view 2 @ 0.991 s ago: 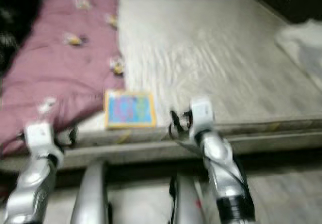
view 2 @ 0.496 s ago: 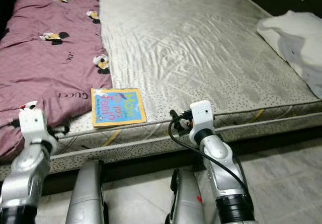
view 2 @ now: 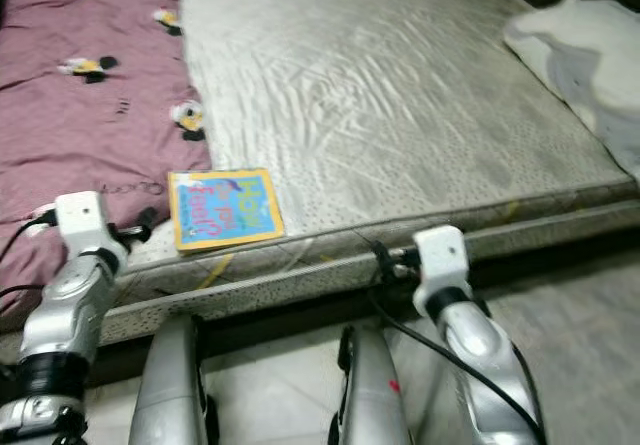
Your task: Clean up the room
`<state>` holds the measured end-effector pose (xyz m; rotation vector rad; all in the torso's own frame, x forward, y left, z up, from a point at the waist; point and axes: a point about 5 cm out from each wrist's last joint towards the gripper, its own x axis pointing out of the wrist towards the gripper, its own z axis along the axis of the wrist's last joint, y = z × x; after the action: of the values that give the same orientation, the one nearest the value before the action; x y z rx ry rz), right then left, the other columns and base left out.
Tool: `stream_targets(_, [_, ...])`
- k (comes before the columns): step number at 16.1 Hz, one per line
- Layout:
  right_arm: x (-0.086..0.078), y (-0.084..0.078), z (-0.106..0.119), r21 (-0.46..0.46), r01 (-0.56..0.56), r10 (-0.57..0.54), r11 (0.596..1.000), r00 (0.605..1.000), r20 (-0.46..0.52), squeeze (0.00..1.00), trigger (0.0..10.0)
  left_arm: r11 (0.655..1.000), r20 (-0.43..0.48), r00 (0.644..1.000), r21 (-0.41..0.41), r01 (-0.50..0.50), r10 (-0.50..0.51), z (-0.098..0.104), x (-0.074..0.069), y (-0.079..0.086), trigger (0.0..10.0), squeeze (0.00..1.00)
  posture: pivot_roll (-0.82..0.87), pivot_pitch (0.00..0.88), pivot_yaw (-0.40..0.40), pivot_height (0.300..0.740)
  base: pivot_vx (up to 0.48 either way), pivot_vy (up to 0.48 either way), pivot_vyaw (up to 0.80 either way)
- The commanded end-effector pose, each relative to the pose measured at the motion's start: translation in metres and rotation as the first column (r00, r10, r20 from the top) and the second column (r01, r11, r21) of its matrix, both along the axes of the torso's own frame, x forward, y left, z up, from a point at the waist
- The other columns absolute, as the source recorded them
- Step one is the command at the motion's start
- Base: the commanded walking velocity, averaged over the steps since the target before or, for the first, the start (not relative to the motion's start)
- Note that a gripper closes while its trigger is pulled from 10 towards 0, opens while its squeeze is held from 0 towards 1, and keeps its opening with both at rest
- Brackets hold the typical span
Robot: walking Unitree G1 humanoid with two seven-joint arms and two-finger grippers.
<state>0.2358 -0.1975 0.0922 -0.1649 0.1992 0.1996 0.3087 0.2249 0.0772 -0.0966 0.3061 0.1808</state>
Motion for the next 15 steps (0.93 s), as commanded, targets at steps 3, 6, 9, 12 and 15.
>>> stream_targets(3, [-0.010, -0.008, 0.006, -0.012, 0.026, -0.026, 1.000, 1.000, -0.001, 0.00, 10.0, 0.999, 0.011, 0.999, -0.021, 0.048, -0.048, 0.002, 0.012, -0.011, 10.0, 0.00, -0.23, 0.148, -0.044, 0.515, 0.000, 0.000, 0.00])
stream_targets(6, [-0.019, -0.011, 0.009, -0.023, 0.035, -0.035, 0.999, 0.999, -0.018, 0.00, 10.0, 0.997, -0.011, 0.998, -0.049, 0.067, -0.067, -0.004, 0.019, -0.017, 10.0, 0.00, -0.25, 0.173, -0.035, 0.515, 0.000, 0.000, 0.00])
stream_targets(9, [-0.027, -0.012, 0.009, -0.022, 0.043, -0.044, 0.999, 0.998, -0.040, 0.00, 10.0, 0.995, -0.010, 0.998, -0.074, 0.065, -0.066, -0.007, 0.020, -0.021, 10.0, 0.00, -0.25, 0.189, -0.031, 0.515, 0.000, 0.000, 0.00])
stream_targets(12, [-0.029, -0.009, 0.008, -0.009, 0.031, -0.032, 0.999, 0.998, -0.057, 0.00, 10.0, 0.997, 0.007, 0.999, -0.066, 0.043, -0.043, -0.008, 0.015, -0.024, 10.0, 0.00, -0.24, 0.193, -0.030, 0.515, 0.000, 0.000, 0.00])
stream_targets(15, [-0.026, -0.007, 0.009, 0.001, 0.029, -0.029, 1.000, 0.998, -0.060, 0.00, 10.0, 0.997, 0.036, 0.999, -0.073, -0.022, 0.025, -0.006, 0.010, -0.019, 10.0, 0.00, -0.22, 0.191, -0.025, 0.515, 0.000, 0.000, 0.00])
